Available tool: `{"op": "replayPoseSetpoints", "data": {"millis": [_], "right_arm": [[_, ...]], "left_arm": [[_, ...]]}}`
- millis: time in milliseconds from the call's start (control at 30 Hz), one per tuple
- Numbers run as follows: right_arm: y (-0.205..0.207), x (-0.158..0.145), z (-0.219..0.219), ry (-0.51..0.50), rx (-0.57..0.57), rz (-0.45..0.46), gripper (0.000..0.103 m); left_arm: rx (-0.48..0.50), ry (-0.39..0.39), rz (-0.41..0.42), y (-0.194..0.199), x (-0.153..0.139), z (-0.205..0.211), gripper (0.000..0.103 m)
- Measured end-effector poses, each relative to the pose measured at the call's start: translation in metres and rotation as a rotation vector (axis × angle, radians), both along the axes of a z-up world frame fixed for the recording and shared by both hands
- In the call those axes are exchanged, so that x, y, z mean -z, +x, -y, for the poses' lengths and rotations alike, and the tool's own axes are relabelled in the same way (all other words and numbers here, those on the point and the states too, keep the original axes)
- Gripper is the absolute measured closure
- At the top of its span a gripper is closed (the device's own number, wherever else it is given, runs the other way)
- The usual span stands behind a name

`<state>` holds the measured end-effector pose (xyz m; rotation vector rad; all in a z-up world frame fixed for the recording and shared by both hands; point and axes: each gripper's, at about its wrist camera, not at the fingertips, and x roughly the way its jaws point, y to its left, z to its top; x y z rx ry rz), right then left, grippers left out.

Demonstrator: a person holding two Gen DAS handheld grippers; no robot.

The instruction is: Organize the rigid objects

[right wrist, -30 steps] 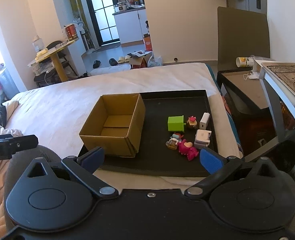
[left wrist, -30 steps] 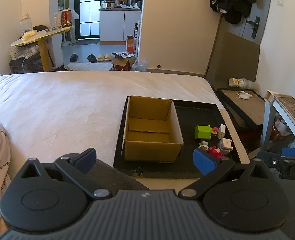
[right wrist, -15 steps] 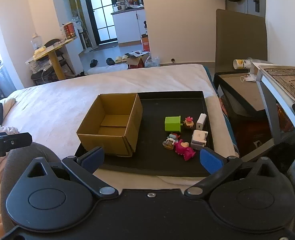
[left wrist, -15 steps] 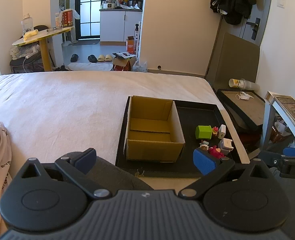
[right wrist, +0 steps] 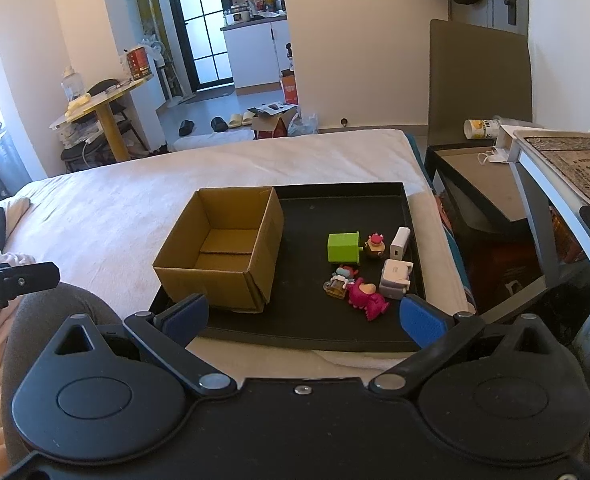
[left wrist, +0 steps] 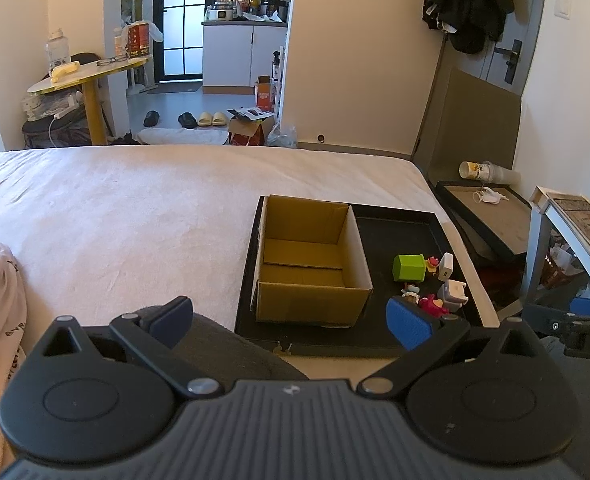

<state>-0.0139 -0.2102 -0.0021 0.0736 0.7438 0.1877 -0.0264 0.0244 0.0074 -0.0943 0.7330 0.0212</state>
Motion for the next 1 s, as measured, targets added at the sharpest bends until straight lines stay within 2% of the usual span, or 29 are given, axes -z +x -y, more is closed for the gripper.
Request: {"op": "replayPoseSetpoints", "data": {"millis": [1000], "right_arm": [[0.004, -0.002, 0.004, 0.001, 0.002, 0.006, 0.0]], "left_arm": [[0.042, -0.012, -0.021, 0.015, 0.007, 0.005, 0.001]]}}
